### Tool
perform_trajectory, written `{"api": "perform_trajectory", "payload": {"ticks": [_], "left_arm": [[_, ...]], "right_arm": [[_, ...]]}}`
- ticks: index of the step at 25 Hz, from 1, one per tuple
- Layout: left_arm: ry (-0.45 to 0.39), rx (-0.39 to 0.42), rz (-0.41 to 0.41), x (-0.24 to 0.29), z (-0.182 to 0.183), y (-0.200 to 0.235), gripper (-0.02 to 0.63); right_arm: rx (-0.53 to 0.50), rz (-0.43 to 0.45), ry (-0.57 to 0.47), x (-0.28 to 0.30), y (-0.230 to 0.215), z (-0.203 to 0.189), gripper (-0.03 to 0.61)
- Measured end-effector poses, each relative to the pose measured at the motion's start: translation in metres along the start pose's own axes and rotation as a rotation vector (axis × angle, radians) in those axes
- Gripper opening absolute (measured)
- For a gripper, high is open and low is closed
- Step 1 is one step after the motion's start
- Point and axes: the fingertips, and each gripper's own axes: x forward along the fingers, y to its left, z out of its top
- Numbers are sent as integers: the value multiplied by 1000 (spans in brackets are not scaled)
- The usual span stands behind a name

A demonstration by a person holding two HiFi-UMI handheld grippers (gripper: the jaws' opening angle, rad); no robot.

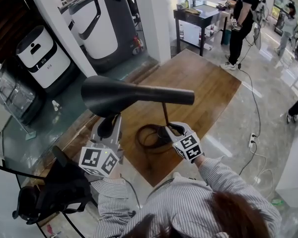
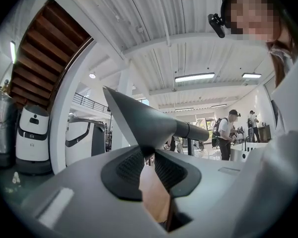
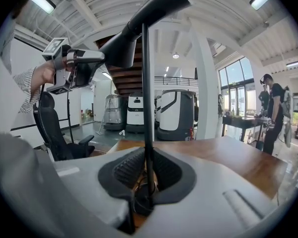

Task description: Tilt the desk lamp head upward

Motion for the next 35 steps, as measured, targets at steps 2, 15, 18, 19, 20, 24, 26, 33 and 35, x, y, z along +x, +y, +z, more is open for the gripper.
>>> {"api": "perform_trajectory", "payload": {"ticks": [2,15,18,19,20,24,26,33,35], "left_arm": [[-8,17,5,-1,8,1,66],[-5,108,7,2,46,-1,66],[-3,146,-3,5,56,-3,66],[-2,159,-7,7,60,-5,66],[-2,170,-10,8,65,-7,66],[-5,208,-29,11,72,-14,66],[-1,215,-35,11,74,-17,66],[5,244,-29,9,85,-17,66],[4,240,-32,7,84,-16,66]], "right_arm": [[0,2,1,-1,1,-1,49],[-21,-5,6,-1,1,0,48],[-29,0,12,-1,-1,0,48],[-31,0,13,-1,-1,0,48],[-33,0,14,-1,-2,0,48],[-26,-7,13,-1,-3,0,48],[-21,-10,10,-2,-3,-1,48],[-31,-16,13,-2,-1,0,48],[-31,-18,14,-2,0,0,48]]}}
